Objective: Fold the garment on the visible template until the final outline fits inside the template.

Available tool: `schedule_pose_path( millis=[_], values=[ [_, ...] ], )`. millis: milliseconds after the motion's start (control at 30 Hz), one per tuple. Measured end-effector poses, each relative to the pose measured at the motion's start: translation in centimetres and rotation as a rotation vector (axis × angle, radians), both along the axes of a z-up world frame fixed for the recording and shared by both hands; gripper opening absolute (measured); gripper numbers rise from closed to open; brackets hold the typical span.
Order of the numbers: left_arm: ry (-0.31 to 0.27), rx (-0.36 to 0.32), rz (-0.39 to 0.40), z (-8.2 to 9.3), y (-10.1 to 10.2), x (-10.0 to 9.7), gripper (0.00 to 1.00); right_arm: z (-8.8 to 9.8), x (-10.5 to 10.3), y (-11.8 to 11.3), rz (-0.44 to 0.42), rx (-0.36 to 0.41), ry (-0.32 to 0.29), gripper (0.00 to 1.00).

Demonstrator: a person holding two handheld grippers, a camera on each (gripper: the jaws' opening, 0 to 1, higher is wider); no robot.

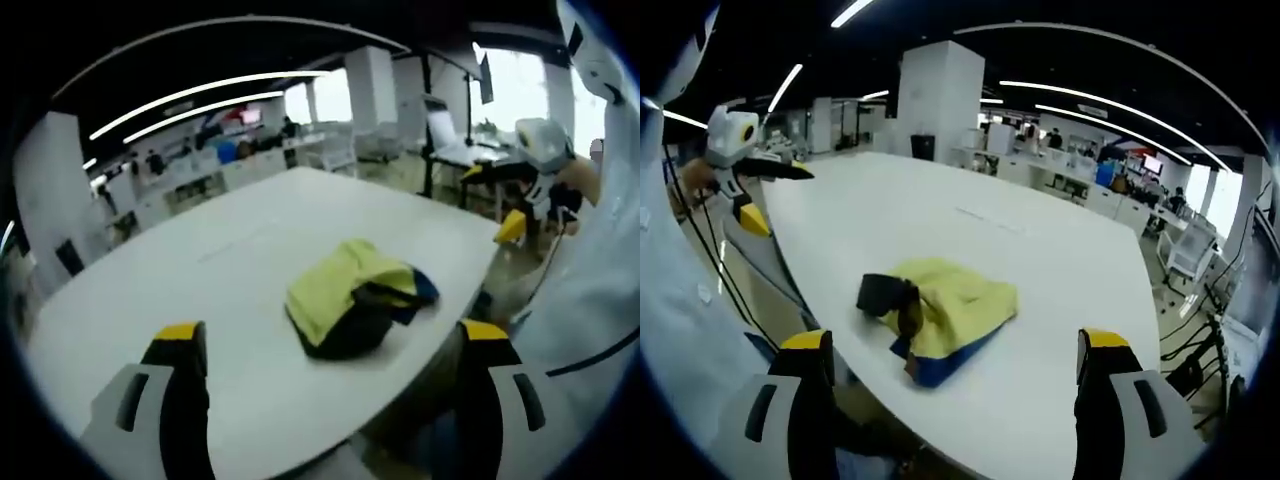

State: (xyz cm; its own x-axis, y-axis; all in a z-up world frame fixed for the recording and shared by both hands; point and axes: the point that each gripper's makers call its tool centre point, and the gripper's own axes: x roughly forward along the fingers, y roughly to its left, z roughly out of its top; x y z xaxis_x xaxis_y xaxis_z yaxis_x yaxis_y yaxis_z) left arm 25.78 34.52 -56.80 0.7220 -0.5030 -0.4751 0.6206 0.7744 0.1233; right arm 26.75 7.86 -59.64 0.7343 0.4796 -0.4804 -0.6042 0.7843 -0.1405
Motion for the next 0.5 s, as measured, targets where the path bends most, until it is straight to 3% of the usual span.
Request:
schedule_pose_path(
  millis=[500],
  values=[
    [0.023,0.029,-0.032,-0.29,-0.73,0.86,1.0,-0.48,0.56,-0.08,0.007,-0.001,0.005,1.0]
  ],
)
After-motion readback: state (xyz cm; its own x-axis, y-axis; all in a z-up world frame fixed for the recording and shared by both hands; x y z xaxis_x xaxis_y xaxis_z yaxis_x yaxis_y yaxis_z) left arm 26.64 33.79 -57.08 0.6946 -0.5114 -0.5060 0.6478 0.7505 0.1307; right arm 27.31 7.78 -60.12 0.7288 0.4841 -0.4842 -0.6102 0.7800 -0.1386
